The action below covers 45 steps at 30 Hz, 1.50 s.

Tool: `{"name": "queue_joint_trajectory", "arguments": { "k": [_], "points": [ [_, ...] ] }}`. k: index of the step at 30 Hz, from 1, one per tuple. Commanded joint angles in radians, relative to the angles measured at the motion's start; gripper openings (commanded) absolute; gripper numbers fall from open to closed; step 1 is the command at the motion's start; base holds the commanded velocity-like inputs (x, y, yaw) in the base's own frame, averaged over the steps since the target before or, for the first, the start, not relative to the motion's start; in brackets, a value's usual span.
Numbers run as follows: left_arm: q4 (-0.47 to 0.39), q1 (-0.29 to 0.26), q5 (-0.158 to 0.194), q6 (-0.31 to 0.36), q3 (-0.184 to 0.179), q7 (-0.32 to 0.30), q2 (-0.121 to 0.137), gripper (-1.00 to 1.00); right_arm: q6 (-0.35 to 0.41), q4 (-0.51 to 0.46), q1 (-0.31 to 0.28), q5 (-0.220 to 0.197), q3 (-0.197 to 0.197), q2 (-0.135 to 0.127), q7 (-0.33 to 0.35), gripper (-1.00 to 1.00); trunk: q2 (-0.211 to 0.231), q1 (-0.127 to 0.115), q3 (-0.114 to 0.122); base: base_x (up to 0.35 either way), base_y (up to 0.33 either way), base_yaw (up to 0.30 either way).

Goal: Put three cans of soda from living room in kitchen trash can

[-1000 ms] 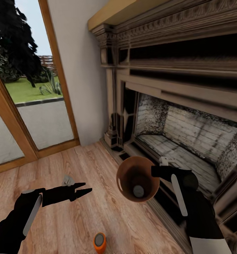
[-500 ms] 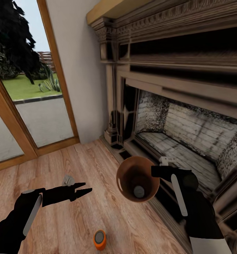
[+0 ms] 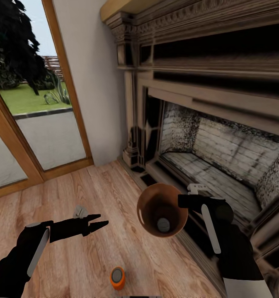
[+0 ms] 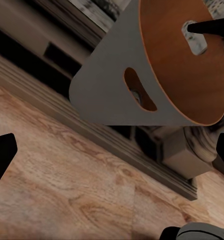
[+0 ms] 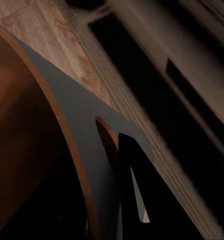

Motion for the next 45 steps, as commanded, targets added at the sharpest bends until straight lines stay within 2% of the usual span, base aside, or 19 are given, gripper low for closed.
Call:
{"name": "queue_joint_trajectory", "arguments": {
  "k": [1,45],
  "points": [
    [0.0,0.0,0.0,0.0,0.0,0.0,0.0,1.0,0.0,-0.001,0.0,-0.018,0.0,0.0,0.002,-1.0,0.0,0.0,-0.002,0.0,0.0,0.0],
    [0.0,0.0,0.0,0.0,-0.001,0.001,-0.001,1.0,0.0,0.0,0.0,-0.02,0.001,0.003,0.0,-1.0,0.0,0.0,-0.073,0.0,0.0,0.0]
  ]
}}
